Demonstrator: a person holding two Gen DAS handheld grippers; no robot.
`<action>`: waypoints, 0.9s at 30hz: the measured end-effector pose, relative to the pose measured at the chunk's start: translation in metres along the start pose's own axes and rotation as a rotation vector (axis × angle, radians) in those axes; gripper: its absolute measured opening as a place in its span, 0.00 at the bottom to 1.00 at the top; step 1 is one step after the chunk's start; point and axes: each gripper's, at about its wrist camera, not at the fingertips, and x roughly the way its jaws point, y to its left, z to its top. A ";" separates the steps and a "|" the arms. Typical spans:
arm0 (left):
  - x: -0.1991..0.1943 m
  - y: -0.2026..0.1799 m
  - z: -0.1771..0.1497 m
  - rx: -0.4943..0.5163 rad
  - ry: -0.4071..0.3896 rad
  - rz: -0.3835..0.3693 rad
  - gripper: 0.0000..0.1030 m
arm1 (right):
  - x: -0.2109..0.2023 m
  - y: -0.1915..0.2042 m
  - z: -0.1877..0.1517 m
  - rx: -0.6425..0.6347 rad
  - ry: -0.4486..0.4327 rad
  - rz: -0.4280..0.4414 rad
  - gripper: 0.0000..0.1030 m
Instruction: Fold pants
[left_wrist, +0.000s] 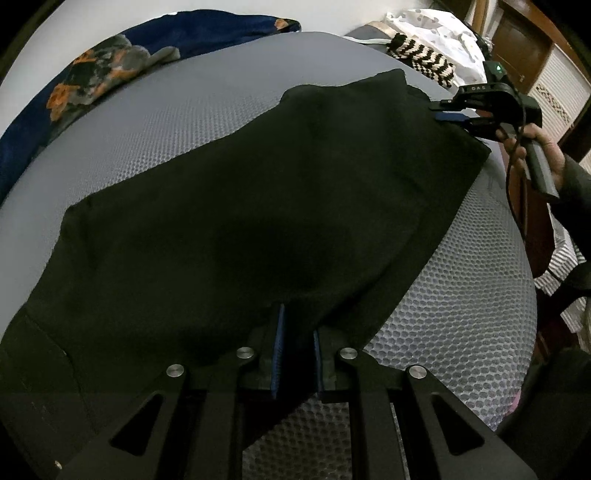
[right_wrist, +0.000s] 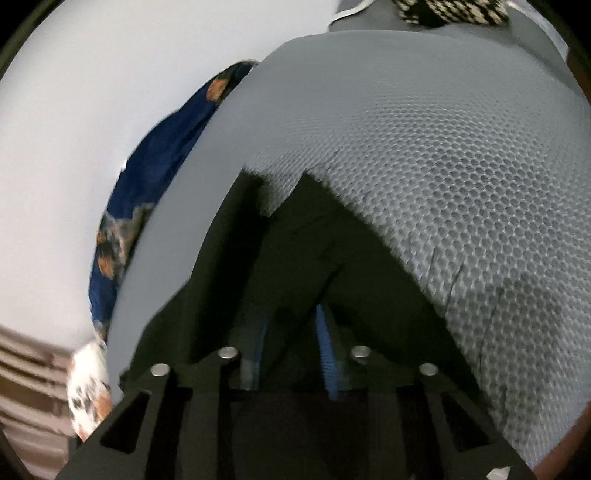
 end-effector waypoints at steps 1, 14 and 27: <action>0.001 0.000 0.000 -0.003 0.003 -0.001 0.12 | 0.000 -0.001 0.003 0.017 -0.005 0.017 0.14; 0.007 -0.002 -0.001 -0.024 0.014 0.002 0.14 | 0.001 0.004 0.037 0.096 -0.033 0.139 0.17; 0.008 0.001 -0.002 -0.038 0.005 -0.014 0.15 | -0.034 0.053 0.048 -0.016 -0.047 0.131 0.05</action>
